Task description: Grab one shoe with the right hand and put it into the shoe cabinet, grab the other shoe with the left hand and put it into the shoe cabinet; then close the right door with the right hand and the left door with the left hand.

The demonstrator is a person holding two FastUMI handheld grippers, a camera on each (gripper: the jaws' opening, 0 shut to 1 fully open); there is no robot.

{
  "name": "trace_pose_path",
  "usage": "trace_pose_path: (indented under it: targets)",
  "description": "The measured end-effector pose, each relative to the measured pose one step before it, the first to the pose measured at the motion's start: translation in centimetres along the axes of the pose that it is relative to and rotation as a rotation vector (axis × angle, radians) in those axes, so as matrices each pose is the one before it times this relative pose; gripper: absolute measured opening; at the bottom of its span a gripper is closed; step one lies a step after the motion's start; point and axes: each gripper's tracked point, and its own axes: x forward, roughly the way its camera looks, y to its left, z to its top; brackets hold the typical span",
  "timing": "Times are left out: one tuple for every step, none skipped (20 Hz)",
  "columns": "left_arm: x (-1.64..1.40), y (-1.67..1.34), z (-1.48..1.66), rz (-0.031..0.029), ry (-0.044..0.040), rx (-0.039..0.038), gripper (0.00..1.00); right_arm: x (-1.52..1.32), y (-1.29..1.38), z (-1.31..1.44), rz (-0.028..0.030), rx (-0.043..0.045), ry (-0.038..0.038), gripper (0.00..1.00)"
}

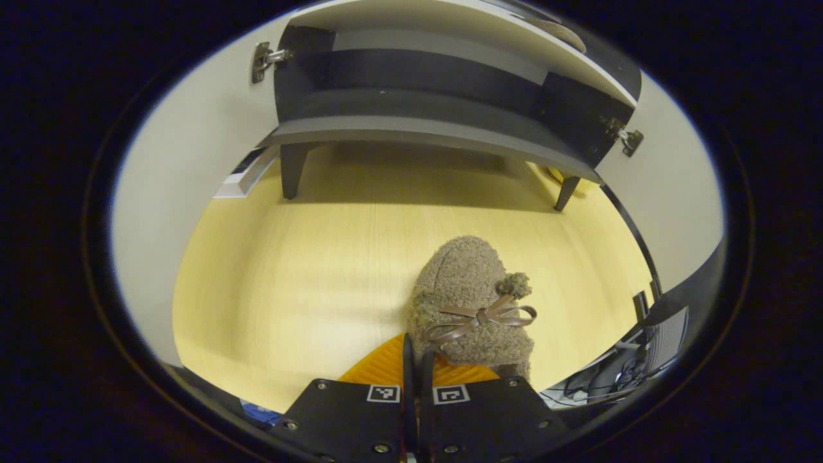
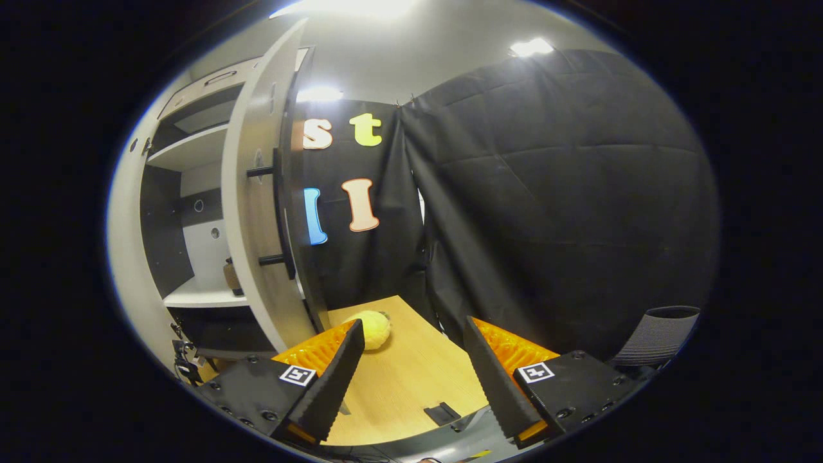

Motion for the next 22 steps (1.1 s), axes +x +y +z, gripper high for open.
trace_pose_path:
  targets:
    - [-1.453,-0.228,0.347,0.00556,-0.01252,-0.00619,0.03,0.67,-0.471,0.182,0.00652,0.00616,0.00088,0.98]
    - [-1.571,-0.075,0.543,0.00839,-0.01406,-0.00578,0.03,0.761,-0.419,0.486,0.00688,0.00365,-0.00203,0.98]
    - [-1.68,0.133,0.673,0.00876,-0.01734,-0.00429,0.03,1.002,-0.451,0.77,0.00053,-0.00154,-0.0135,0.98]
    - [-1.485,0.074,0.886,0.00776,-0.01837,-0.00019,0.04,0.876,-0.497,0.689,-0.00504,-0.00549,-0.01422,0.98]
    - [-1.287,0.734,0.759,0.00914,-0.01826,0.00189,0.04,0.723,-0.33,0.262,-0.00114,-0.00408,-0.00891,0.98]
    - [-1.172,0.77,1.113,0.01081,-0.01706,0.00038,0.03,0.701,-0.015,0.172,0.0052,-0.00068,-0.00306,0.98]
    - [-1.529,0.599,1.312,0.00961,-0.01585,-0.0017,0.03,0.539,0.114,0.006,0.0096,0.00018,0.00116,0.98]
    - [-1.92,0.787,1.482,0.00839,-0.01717,-0.00403,0.0,0.58,0.222,-0.054,0.01112,0.00001,0.00286,0.98]
    - [-1.622,0.942,1.837,0.00854,-0.01756,-0.00796,0.04,0.613,0.216,-0.114,0.01041,-0.0022,0.00336,0.98]
    - [-1.411,0.808,1.853,0.00642,-0.01818,-0.01024,0.04,0.533,0.107,-0.031,0.00361,-0.00119,0.00471,0.98]
    - [-1.731,0.749,1.458,0.00149,-0.02122,-0.00932,0.04,0.513,0.084,0.083,0.00468,0.00386,-0.00048,0.98]
    - [-1.357,0.571,1.682,-0.00073,-0.02196,-0.00722,0.04,0.43,0.322,0.236,0.00928,0.00894,-0.00422,0.98]
    - [-1.405,0.296,1.335,0.00291,-0.01853,-0.01033,0.04,0.443,0.307,0.178,0.01062,0.00835,-0.00422,0.98]
    - [-1.07,0.568,1.799,0.00305,-0.01746,-0.01165,0.04,0.488,0.155,0.17,0.00698,0.00539,-0.00301,0.98]
    - [-0.785,0.512,1.904,0.0015,-0.02077,-0.0103,0.04,0.369,0.04,0.079,0.00547,0.00349,-0.00303,0.98]
    - [-0.66,0.622,2.045,0.00707,-0.01808,-0.01196,0.03,0.288,0.074,0.219,0.00586,0.004,-0.00478,0.98]
    - [-0.466,0.486,1.588,0.00693,-0.00813,-0.00336,0.03,0.291,0.096,0.101,0.0055,0.00481,-0.00485,0.98]
    - [-0.592,0.875,2.282,0.00994,-0.01866,0.00457,0.03,0.229,0.131,0.202,0.00541,0.00449,-0.00663,0.98]
    - [0.236,0.613,2.176,0.01371,-0.02811,0.01038,0.0,0.161,-0.049,0.1,0.00269,0.00162,-0.00636,0.98]
    - [0.251,0.375,1.722,0.00925,-0.02657,0.01218,0.03,0.157,-0.044,0.158,-0.00122,0.00001,-0.00526,0.98]
    - [-0.074,0.411,2.214,0.0045,-0.02126,0.00316,0.03,0.221,-0.111,-0.053,0.00068,-0.00015,-0.00147,0.98]
    - [0.271,0.483,2.13,-0.00396,-0.01672,-0.00674,0.04,0.142,-0.032,-0.025,0.00075,0.00125,-0.00027,0.98]
